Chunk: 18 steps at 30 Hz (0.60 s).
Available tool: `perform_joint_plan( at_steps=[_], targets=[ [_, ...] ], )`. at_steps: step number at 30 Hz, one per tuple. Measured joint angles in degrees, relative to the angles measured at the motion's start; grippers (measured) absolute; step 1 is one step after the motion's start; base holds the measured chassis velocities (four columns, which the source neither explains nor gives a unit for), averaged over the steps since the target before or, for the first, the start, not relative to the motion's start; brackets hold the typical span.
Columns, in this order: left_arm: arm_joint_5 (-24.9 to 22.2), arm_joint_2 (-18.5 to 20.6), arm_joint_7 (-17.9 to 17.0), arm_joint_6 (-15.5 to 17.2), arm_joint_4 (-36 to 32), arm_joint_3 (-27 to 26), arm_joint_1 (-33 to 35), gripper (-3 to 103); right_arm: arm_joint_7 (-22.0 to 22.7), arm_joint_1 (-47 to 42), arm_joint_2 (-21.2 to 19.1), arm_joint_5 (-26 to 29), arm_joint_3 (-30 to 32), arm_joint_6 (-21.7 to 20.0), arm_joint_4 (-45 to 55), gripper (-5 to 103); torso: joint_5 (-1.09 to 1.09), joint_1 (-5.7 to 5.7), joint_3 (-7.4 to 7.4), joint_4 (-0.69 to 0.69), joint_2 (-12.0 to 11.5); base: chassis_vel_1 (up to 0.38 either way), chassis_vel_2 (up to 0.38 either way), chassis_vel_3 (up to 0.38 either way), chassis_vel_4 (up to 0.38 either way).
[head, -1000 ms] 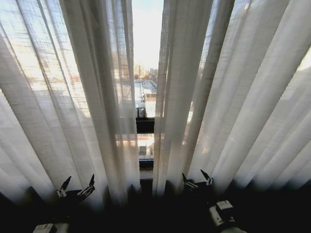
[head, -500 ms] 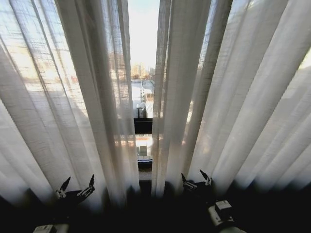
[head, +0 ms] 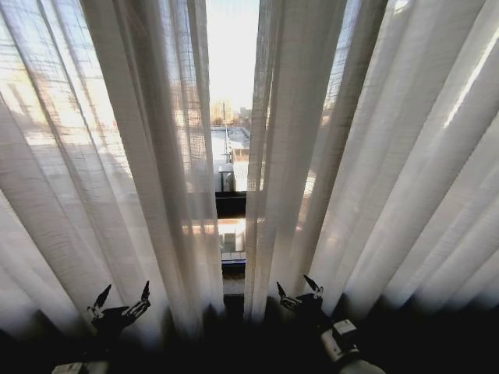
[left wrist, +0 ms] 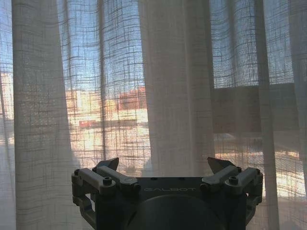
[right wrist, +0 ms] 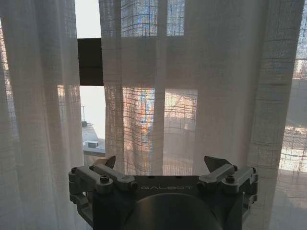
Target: Open the curtains by pulling them apart, changing their state from closed to fully open.
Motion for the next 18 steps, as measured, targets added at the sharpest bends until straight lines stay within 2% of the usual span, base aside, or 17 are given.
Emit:
perform_joint_plan(
  at_steps=[3, 13, 18],
  targets=[
    [0.4, -1.5, 0.1, -1.3, 0.1, -1.7, 0.7, 100, 0.6, 2.2, -0.4, 2.1, -1.8, 0.0, -1.7, 100, -0.02, 0.0, 0.0, -0.02, 0.0, 0.0, 0.0, 0.0, 0.0],
    [1.6, -3.5, 0.4, -1.5, -0.2, -3.5, 0.8, 100, 2.2, 12.7, 0.3, 3.0, -5.4, -0.3, -8.6, 100, 0.0, 0.0, 0.01, -0.01, 0.0, 0.0, 0.0, 0.0, 0.0],
    [1.7, -3.5, 0.4, 0.0, -0.2, -3.6, -0.2, 100, 4.5, 19.8, 1.1, 4.6, -6.0, -1.6, -14.0, 100, -0.02, 0.01, 0.01, -0.02, 0.0, 0.0, 0.0, 0.0, 0.0]
  ],
)
